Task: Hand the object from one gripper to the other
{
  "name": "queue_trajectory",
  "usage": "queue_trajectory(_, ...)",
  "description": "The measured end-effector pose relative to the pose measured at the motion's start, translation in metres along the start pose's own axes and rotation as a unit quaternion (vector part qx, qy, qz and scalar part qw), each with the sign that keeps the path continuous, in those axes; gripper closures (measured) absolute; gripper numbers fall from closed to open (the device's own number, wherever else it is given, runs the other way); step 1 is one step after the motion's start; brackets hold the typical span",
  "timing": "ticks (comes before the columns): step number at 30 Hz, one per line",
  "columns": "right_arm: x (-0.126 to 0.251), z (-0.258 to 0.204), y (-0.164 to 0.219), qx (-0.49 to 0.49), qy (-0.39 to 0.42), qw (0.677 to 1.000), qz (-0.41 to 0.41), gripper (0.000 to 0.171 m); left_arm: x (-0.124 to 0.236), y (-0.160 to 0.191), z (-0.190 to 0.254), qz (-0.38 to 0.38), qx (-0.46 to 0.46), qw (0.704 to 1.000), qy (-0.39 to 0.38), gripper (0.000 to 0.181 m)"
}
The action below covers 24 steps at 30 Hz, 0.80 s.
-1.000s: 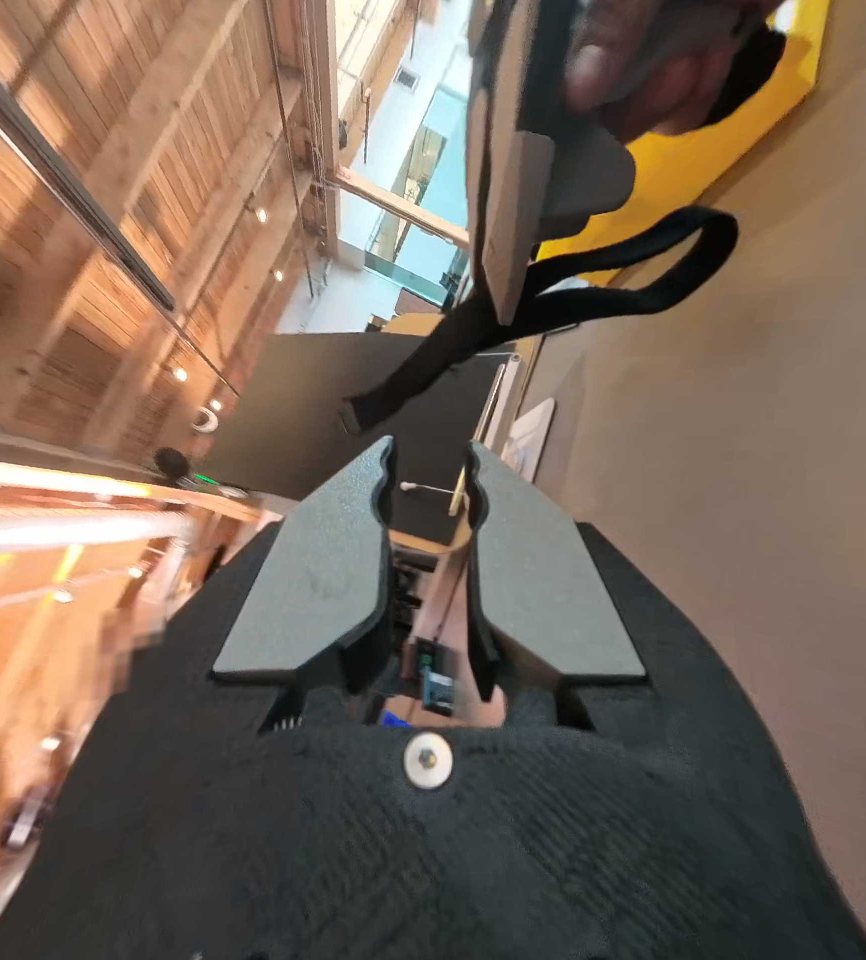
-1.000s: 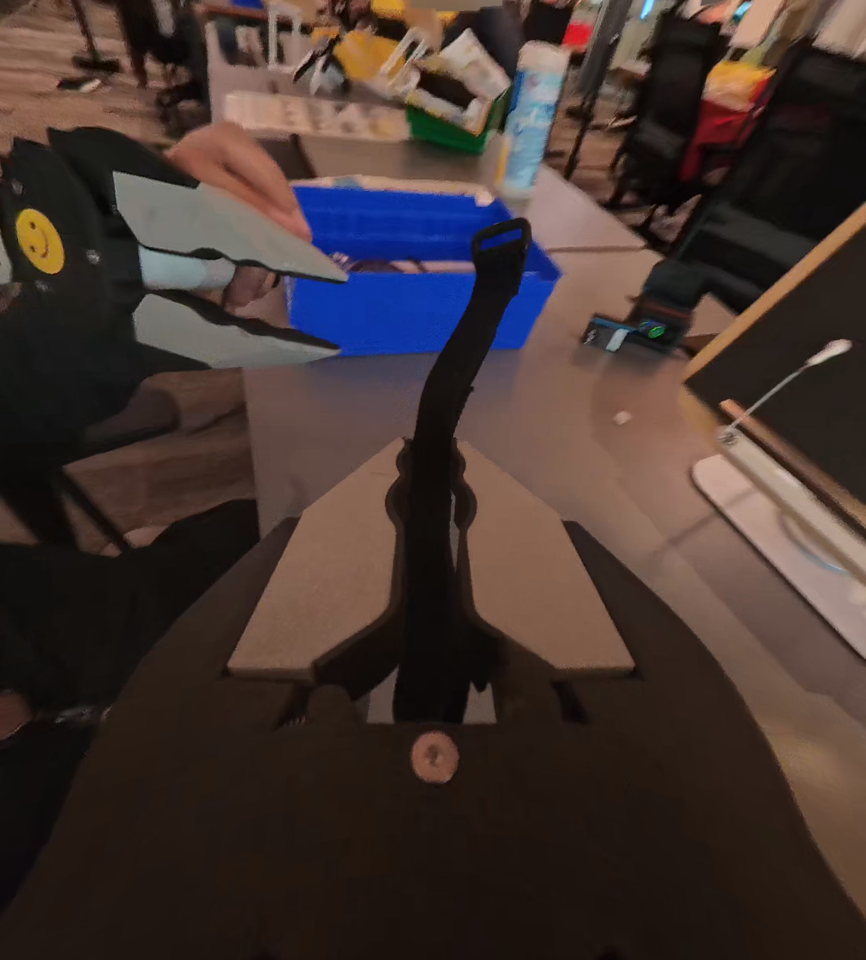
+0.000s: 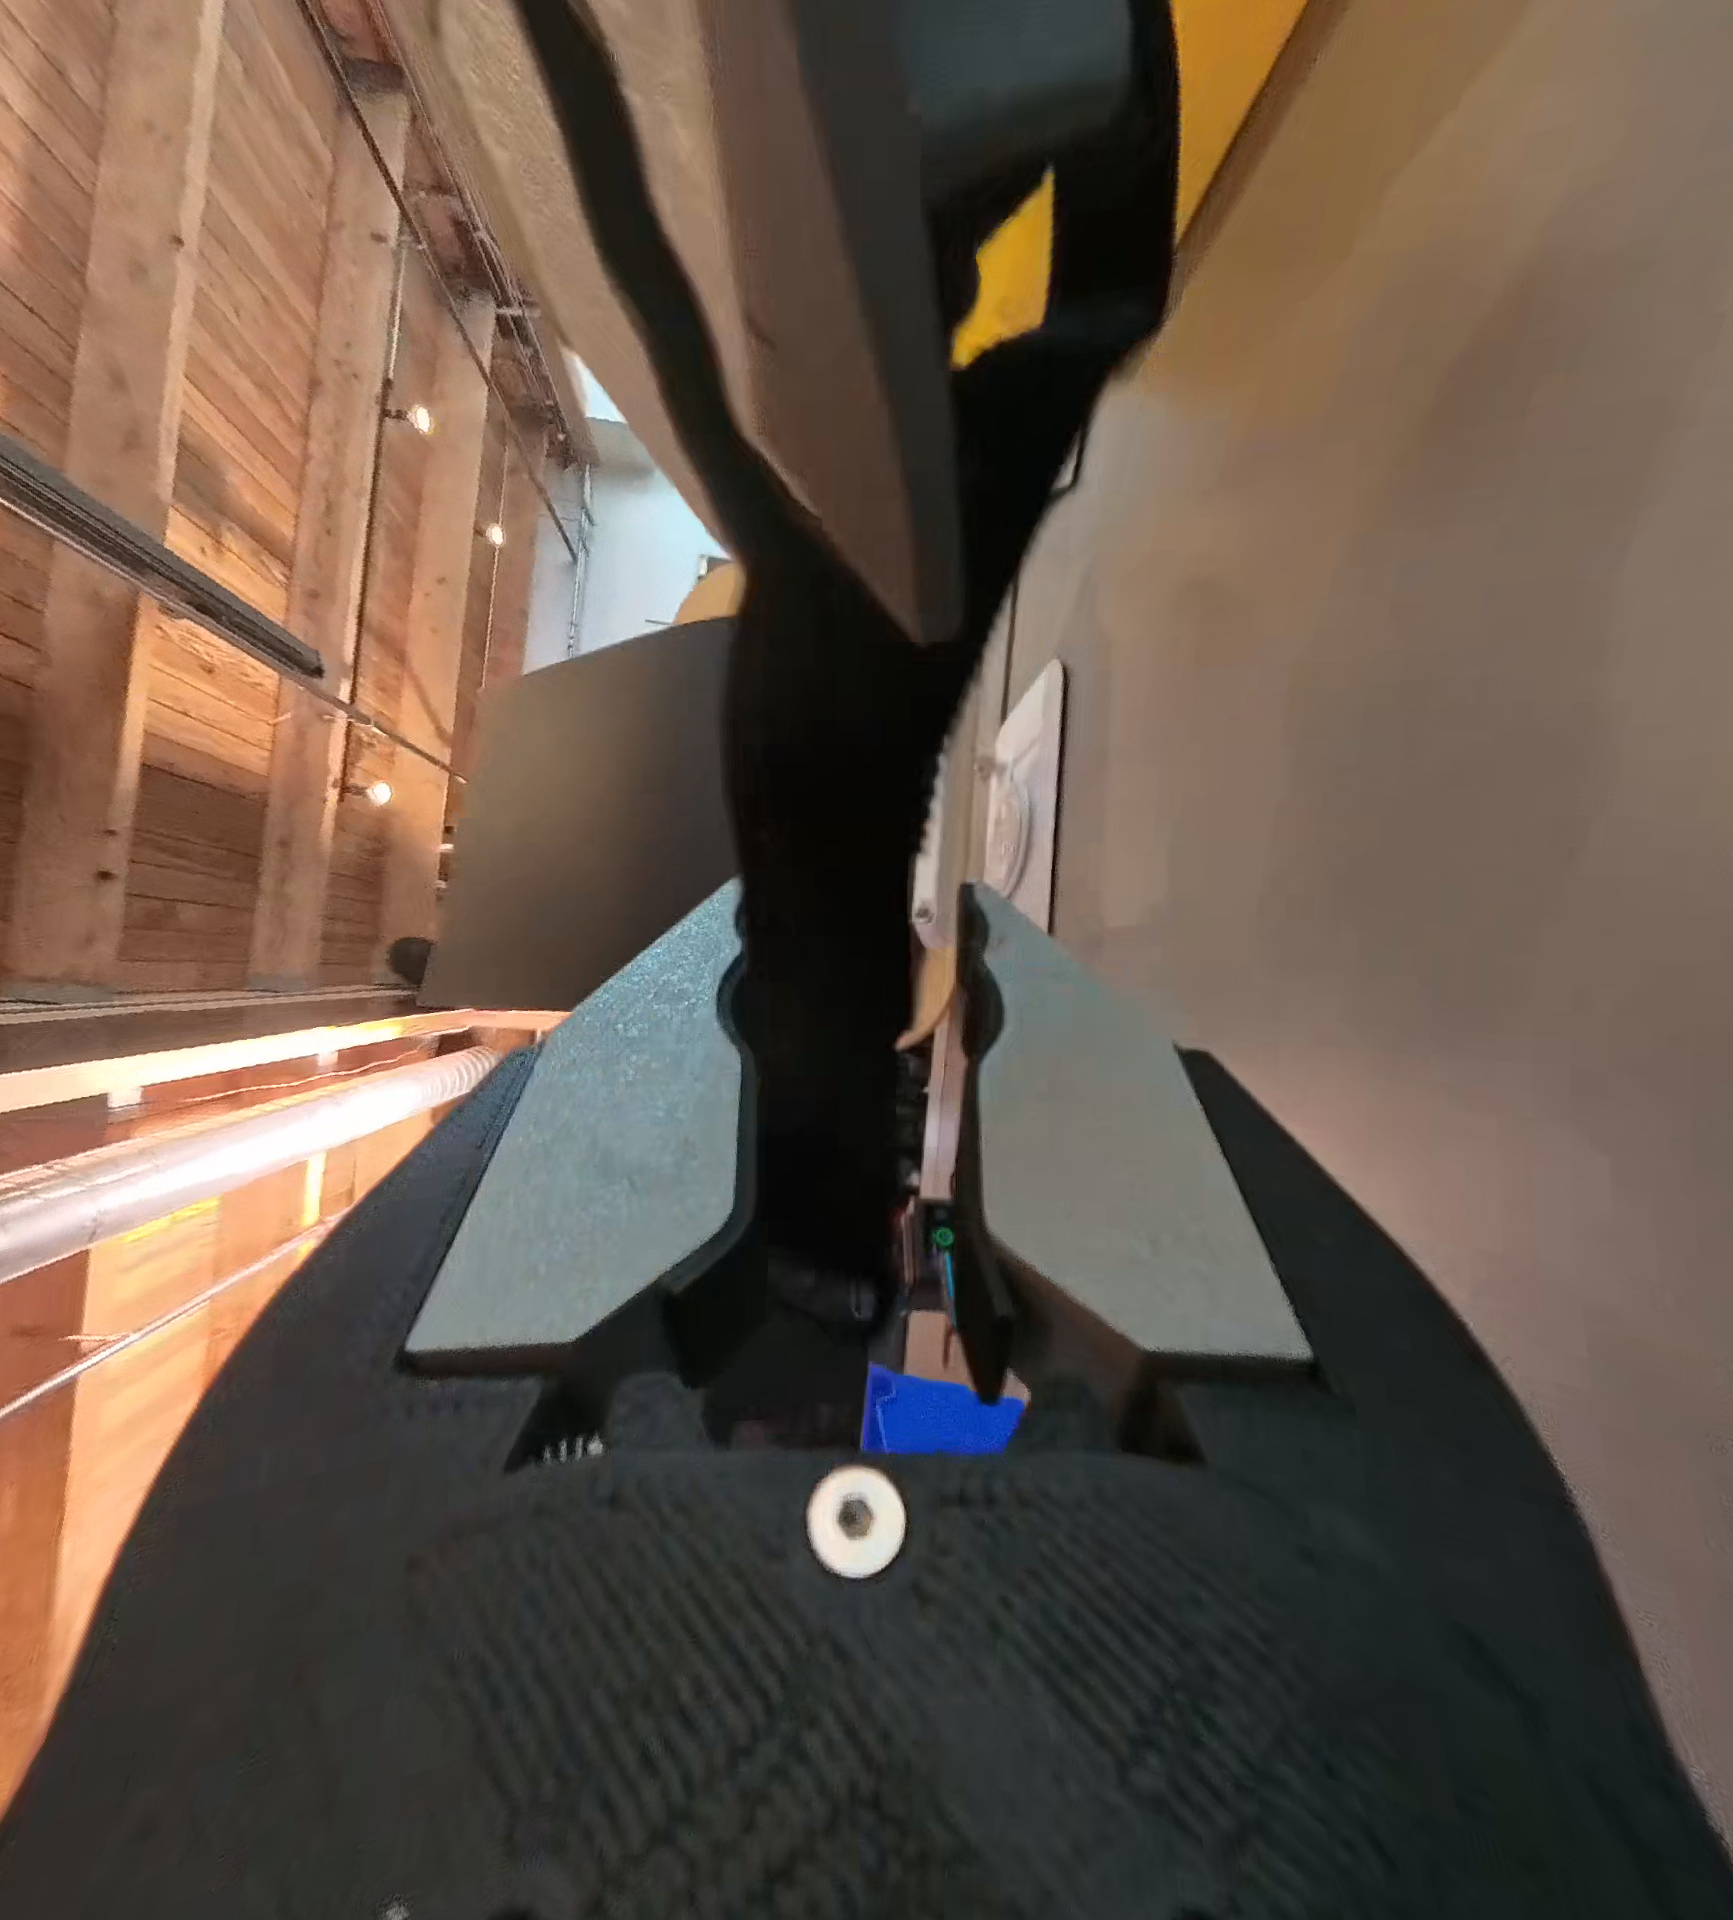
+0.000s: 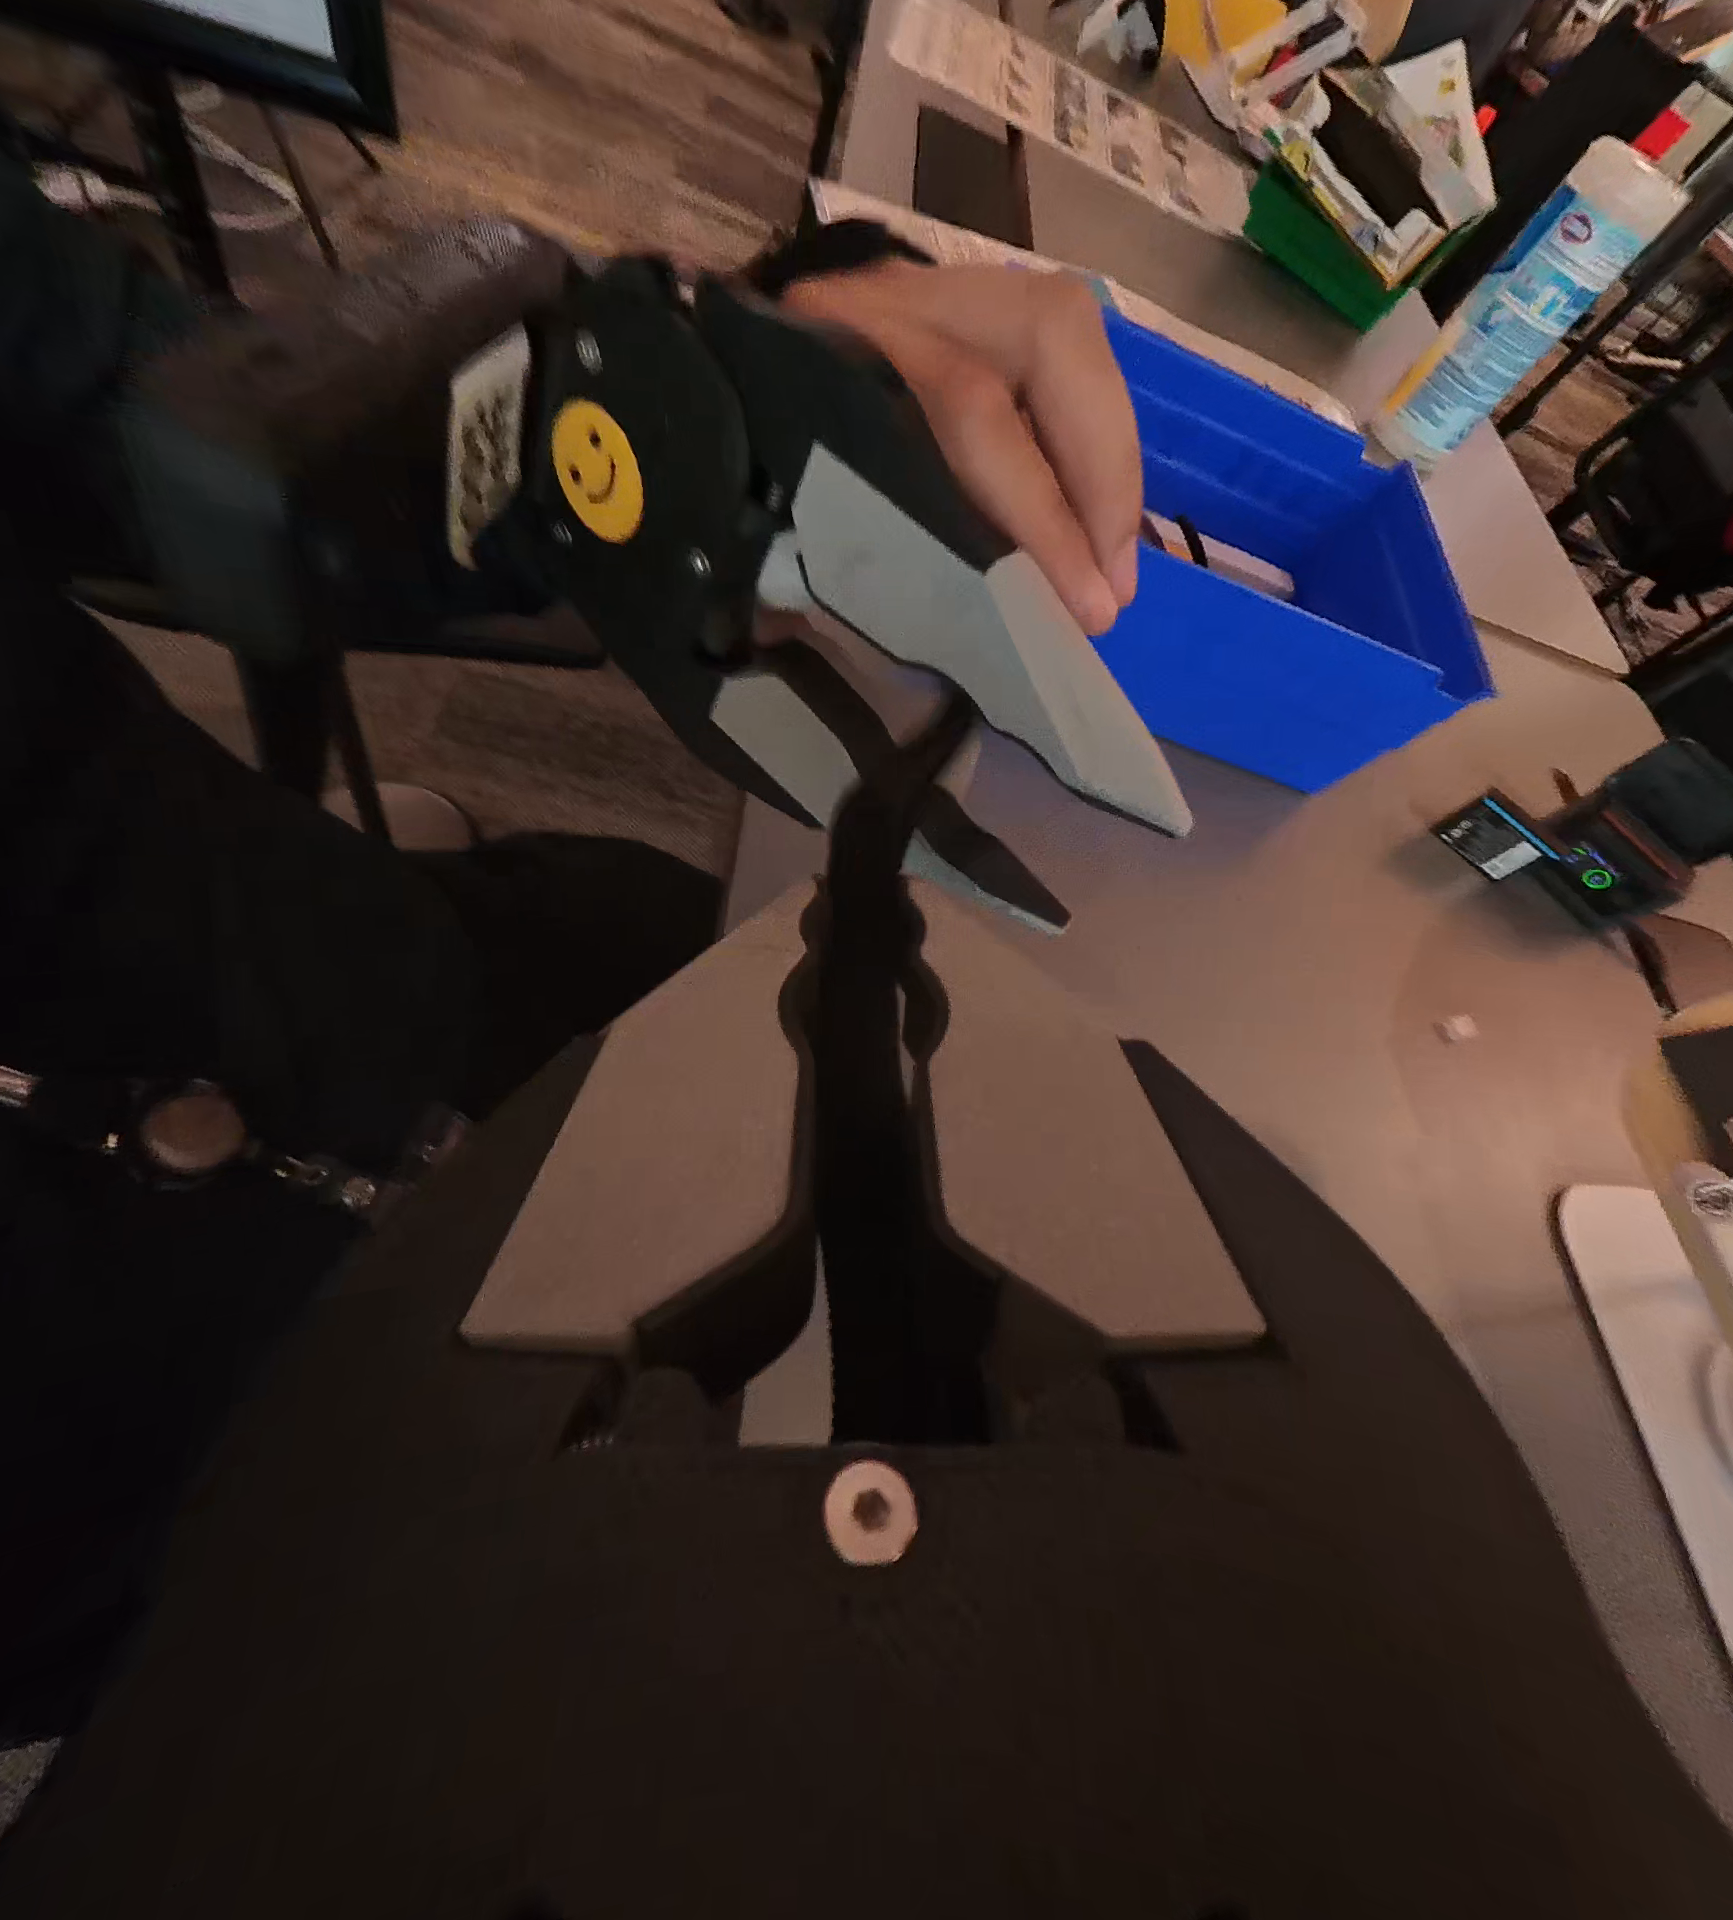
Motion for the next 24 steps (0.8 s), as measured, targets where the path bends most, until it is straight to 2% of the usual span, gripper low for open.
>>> queue_trajectory(2, 0.002, 0.002, -0.002, -0.02, -0.009, 1.0, 0.014, 0.165, -0.002, 0.001, 0.002, 0.0, 0.002, 1.0, 0.0, 0.147)
queue_trajectory(4, 0.002, 0.003, -0.002, -0.028, -0.019, 0.999, 0.019, 0.165, -0.002, 0.001, -0.003, 0.015, 0.035, 0.999, -0.012, 0.17)
queue_trajectory(6, 0.0, 0.005, -0.001, -0.028, -0.014, 0.999, 0.02, 0.166, -0.001, 0.002, -0.008, 0.031, 0.082, 0.996, 0.002, 0.181)
queue_trajectory(11, -0.001, 0.014, -0.001, -0.056, 0.013, 0.998, 0.034, 0.162, -0.005, 0.012, -0.016, 0.018, 0.166, 0.986, 0.019, 0.181)
queue_trajectory(15, 0.007, 0.019, -0.001, -0.047, 0.054, 0.997, 0.038, 0.147, -0.007, 0.022, -0.02, 0.003, 0.202, 0.979, 0.008, 0.181)
queue_trajectory(17, 0.017, 0.021, -0.002, -0.048, 0.068, 0.996, 0.045, 0.145, -0.006, 0.027, -0.023, 0.013, 0.229, 0.973, 0.006, 0.181)
queue_trajectory(21, 0.033, 0.023, -0.003, -0.067, 0.061, 0.993, 0.078, 0.143, -0.006, 0.036, -0.03, 0.025, 0.301, 0.953, 0.011, 0.181)
queue_trajectory(24, 0.036, 0.026, 0.0, -0.071, 0.068, 0.993, 0.072, 0.134, -0.006, 0.041, -0.031, 0.034, 0.329, 0.944, 0.01, 0.181)
Point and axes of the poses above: each gripper's, where its closed fingertips meet, x back along the fingers, y out of its underside, z = x × y across the jaws, the point moved 9 cm from there along x, back along the fingers, and after that the axes turned 7 degrees about -x, right-handed, at the moved point
